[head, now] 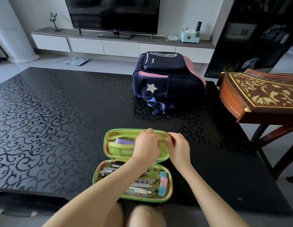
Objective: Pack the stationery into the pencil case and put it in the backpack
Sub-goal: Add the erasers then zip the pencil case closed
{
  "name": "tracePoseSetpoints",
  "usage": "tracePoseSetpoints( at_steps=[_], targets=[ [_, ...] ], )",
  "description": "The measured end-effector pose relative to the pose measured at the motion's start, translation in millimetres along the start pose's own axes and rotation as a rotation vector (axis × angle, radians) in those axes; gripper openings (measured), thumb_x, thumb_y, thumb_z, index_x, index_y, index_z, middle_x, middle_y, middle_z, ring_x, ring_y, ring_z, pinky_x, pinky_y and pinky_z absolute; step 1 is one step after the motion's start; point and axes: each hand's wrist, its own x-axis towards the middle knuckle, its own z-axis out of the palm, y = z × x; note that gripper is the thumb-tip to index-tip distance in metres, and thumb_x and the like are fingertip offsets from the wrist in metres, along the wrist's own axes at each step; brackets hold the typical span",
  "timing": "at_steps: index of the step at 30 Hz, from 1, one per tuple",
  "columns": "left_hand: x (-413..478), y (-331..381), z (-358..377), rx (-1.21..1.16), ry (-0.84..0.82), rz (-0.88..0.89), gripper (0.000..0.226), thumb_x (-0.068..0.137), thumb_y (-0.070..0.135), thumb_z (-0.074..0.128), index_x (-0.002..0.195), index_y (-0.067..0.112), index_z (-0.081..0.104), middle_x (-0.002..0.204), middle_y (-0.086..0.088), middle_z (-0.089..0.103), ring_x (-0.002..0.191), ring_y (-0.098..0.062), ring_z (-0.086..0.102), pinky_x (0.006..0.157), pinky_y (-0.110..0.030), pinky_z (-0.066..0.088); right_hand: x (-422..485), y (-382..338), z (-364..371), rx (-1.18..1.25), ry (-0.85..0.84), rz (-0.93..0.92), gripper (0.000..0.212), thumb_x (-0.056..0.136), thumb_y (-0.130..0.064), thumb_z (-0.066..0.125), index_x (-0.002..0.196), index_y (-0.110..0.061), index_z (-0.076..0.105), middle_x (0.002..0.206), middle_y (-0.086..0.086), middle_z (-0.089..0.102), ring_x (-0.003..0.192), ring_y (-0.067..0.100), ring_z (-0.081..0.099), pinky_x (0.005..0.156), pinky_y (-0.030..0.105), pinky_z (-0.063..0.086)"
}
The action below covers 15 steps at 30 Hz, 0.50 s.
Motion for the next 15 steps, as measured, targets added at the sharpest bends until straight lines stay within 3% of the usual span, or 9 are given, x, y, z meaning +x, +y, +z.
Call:
tracePoseSetpoints(
  at_steps=[4,7,11,15],
  targets=[
    [-6,-27,-15,0.021,0.031,-0.139,0.010,0.086,0.009,0.046,0.088,0.005,0.055,0.094,-0.008,0.057,0.080,-0.023,0.052,0.065,-0.030,0.042,1,11,-7,-0.041,0.028,0.096,0.018,0.092,-0.011,0.053,0.106,-0.008,0.063,0.097,0.001,0.060,0.088,0.014,0.054,0.075,0.024,0.037],
    [-15,-63,-31,0.084,0.118,-0.162,0.011,0.086,0.011,0.045,0.076,0.009,0.049,0.085,-0.008,0.058,0.067,-0.022,0.048,0.064,-0.033,0.039,-2,21,-16,-0.027,0.026,0.104,0.019,0.091,-0.011,0.054,0.109,-0.008,0.061,0.101,0.003,0.061,0.090,0.013,0.053,0.079,0.025,0.040],
    [-23,-98,-41,0.072,0.239,-0.114,0.013,0.074,-0.002,0.057,0.062,0.000,0.060,0.071,-0.013,0.057,0.066,-0.030,0.050,0.078,-0.045,0.045,-5,21,-17,0.002,0.018,0.065,0.020,0.091,-0.010,0.054,0.110,-0.009,0.060,0.100,0.000,0.061,0.092,0.014,0.055,0.081,0.025,0.043],
    [-14,-115,-45,0.120,0.236,-0.240,0.011,0.075,0.003,0.061,0.065,0.000,0.064,0.084,-0.014,0.050,0.081,-0.033,0.045,0.094,-0.054,0.035,-1,11,-17,0.029,0.065,0.017,0.021,0.091,-0.007,0.054,0.112,-0.007,0.059,0.099,-0.001,0.059,0.091,0.012,0.055,0.083,0.026,0.046]
  ],
)
